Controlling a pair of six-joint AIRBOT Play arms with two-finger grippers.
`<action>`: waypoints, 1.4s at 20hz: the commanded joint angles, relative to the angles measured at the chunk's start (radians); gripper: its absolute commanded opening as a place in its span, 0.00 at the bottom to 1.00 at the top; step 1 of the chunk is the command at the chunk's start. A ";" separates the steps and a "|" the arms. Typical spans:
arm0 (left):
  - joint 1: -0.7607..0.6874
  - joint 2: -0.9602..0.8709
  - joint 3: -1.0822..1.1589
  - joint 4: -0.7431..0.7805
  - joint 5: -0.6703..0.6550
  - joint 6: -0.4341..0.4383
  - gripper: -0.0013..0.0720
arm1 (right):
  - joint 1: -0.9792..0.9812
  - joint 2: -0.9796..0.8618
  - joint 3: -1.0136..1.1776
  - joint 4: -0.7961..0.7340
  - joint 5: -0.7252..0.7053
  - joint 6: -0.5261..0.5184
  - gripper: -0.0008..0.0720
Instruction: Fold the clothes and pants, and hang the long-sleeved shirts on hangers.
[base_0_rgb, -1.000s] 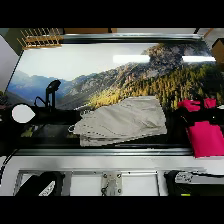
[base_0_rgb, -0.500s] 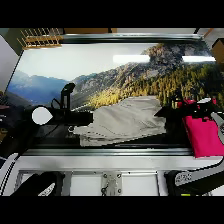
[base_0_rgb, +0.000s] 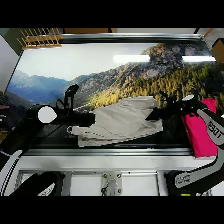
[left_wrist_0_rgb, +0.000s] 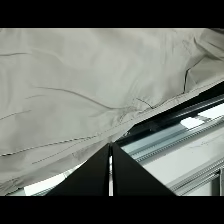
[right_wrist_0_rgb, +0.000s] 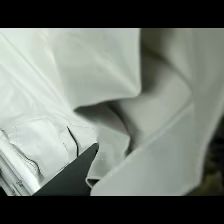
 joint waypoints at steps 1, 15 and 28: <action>0.000 0.000 0.000 0.001 0.001 0.000 0.04 | -0.013 0.051 0.099 -0.040 -0.019 0.077 0.02; 0.001 -0.001 0.000 0.002 0.051 0.000 0.04 | -0.480 0.303 0.635 -0.548 -0.127 0.770 0.01; 0.001 -0.001 0.000 0.002 0.068 0.057 0.04 | -0.608 0.780 0.029 -0.856 -0.029 1.022 0.01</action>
